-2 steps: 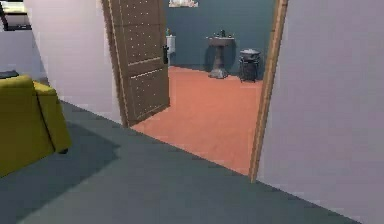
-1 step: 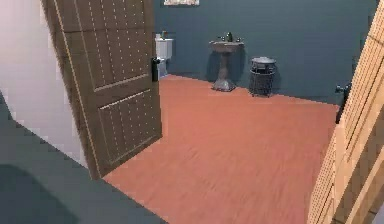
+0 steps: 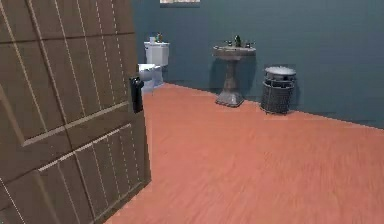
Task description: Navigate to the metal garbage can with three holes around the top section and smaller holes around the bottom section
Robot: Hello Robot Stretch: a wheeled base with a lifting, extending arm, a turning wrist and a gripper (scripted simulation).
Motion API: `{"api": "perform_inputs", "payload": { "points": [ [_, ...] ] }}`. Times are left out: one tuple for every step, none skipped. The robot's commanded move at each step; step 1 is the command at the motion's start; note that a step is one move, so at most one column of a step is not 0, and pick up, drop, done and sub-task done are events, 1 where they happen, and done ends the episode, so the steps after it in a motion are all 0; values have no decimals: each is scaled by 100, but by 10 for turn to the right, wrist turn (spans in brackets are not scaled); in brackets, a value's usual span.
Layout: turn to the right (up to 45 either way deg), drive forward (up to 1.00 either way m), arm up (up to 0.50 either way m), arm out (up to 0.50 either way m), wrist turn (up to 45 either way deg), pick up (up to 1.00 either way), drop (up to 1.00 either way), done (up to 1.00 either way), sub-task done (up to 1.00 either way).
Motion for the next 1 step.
{"api": "perform_inputs", "payload": {
  "points": [
    [-450,0,0,0,0,0,0,0,0]
  ]
}}
